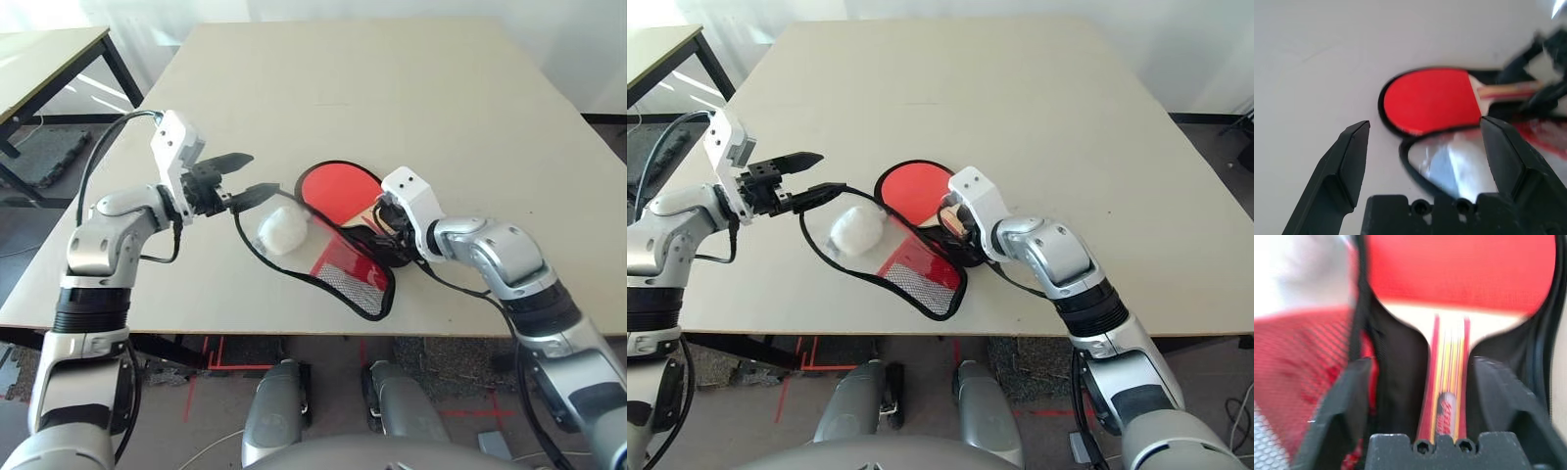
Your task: Store the ping-pong paddle in its case and zip it.
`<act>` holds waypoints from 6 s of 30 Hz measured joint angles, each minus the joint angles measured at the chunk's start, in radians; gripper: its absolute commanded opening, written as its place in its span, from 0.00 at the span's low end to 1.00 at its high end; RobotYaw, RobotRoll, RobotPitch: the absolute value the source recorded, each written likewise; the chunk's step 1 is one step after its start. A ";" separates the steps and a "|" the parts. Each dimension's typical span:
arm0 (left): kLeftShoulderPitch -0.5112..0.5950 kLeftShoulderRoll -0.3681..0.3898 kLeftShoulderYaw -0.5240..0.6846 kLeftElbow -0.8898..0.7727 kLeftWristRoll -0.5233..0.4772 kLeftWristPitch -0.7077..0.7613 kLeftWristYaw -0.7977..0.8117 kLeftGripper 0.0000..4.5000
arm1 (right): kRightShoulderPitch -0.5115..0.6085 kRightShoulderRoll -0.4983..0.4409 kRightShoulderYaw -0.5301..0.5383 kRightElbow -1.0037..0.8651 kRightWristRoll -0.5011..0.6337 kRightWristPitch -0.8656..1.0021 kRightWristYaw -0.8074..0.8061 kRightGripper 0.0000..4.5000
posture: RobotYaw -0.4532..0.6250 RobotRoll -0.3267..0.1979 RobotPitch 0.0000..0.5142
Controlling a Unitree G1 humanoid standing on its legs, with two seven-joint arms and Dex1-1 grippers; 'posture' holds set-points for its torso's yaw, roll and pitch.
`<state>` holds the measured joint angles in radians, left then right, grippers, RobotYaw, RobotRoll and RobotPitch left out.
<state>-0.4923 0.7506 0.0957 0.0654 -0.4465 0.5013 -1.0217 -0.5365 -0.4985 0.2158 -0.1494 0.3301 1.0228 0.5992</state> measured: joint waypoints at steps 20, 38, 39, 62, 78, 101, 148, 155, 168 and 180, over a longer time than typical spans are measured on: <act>0.084 0.249 -0.071 -0.031 0.035 0.168 -0.179 1.00 | -0.080 -0.198 -0.270 0.398 -0.060 -0.399 0.099 1.00 | 0.49 0.62 0.19; -0.285 -0.269 -0.264 0.088 0.015 0.125 -0.132 1.00 | 0.019 -0.203 -0.325 0.312 -0.020 -0.302 0.101 1.00 | 0.42 0.62 0.20; -0.307 -0.302 -0.275 0.129 0.031 0.091 -0.126 1.00 | 0.023 -0.201 -0.327 0.302 -0.014 -0.296 0.101 1.00 | 0.41 0.62 0.20; -0.190 -0.188 -0.254 0.217 0.152 -0.042 -0.178 1.00 | 0.165 -0.044 -0.332 0.188 0.104 -0.160 0.085 1.00 | 0.47 0.62 0.21; -0.084 -0.113 -0.190 0.076 0.116 0.051 -0.163 1.00 | 0.187 -0.004 -0.296 0.198 0.105 -0.145 0.083 1.00 | 0.49 0.62 0.24; -0.081 -0.115 -0.194 0.069 0.115 0.057 -0.153 1.00 | 0.234 0.042 -0.330 0.130 0.153 -0.047 0.046 0.00 | 0.47 0.62 0.24; -0.087 -0.134 -0.194 0.137 0.126 0.012 -0.142 1.00 | 0.687 -0.282 -0.531 -0.242 0.479 0.180 0.116 0.00 | 0.43 0.62 0.25; -0.087 -0.133 -0.194 0.141 0.130 0.012 -0.142 1.00 | 0.720 -0.290 -0.543 -0.253 0.489 0.181 0.115 0.00 | 0.43 0.62 0.24; -0.086 -0.096 -0.176 0.141 0.130 0.015 -0.133 1.00 | 0.718 -0.432 -0.545 -0.184 0.433 0.101 0.161 0.66 | 0.44 0.62 0.22; -0.050 -0.045 -0.141 0.051 0.082 0.112 -0.139 1.00 | 0.445 -0.409 -0.452 -0.035 0.241 -0.247 0.223 0.99 | 0.47 0.62 0.21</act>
<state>-0.5423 0.7060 -0.0453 0.1163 -0.3650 0.6134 -1.1609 -0.0920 -0.9071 -0.2361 -0.1846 0.5712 0.7758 0.8226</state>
